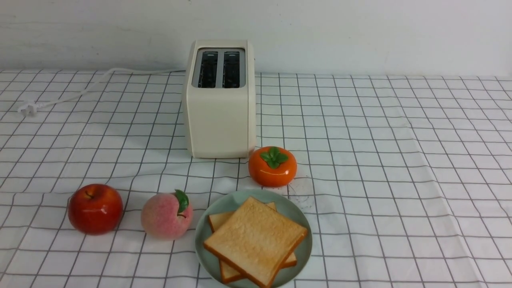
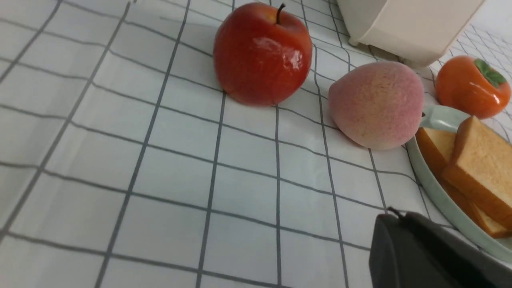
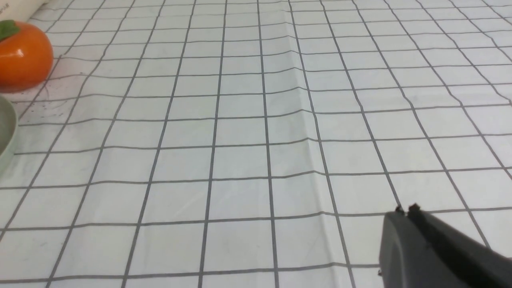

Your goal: Take toasted bread from bread machine on white checkered table place on plate.

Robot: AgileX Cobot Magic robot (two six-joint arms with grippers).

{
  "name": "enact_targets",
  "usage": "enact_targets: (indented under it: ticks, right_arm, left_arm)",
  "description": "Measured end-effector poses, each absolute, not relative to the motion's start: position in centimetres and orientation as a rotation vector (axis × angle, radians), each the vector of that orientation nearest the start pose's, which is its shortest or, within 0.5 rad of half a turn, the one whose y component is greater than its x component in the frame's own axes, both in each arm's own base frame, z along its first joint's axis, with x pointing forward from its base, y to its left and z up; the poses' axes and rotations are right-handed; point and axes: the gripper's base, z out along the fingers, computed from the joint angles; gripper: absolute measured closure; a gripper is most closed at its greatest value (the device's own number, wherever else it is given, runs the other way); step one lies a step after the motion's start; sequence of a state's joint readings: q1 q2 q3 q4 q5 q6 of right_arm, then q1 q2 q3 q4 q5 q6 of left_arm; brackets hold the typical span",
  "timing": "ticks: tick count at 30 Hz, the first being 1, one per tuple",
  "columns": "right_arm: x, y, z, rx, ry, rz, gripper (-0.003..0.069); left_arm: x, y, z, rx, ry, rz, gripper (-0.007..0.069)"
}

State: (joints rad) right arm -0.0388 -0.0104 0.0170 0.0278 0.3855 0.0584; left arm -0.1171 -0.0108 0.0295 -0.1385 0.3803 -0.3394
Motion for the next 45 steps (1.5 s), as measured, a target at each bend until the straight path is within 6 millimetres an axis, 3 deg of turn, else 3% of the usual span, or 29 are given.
enact_targets:
  ticks: [45]
  right_arm:
    - [5.21,-0.12,17.33,0.106,1.874,0.038,0.0617]
  left_arm:
    - [5.16,-1.06,17.0,-0.347,1.875,-0.481,0.0636]
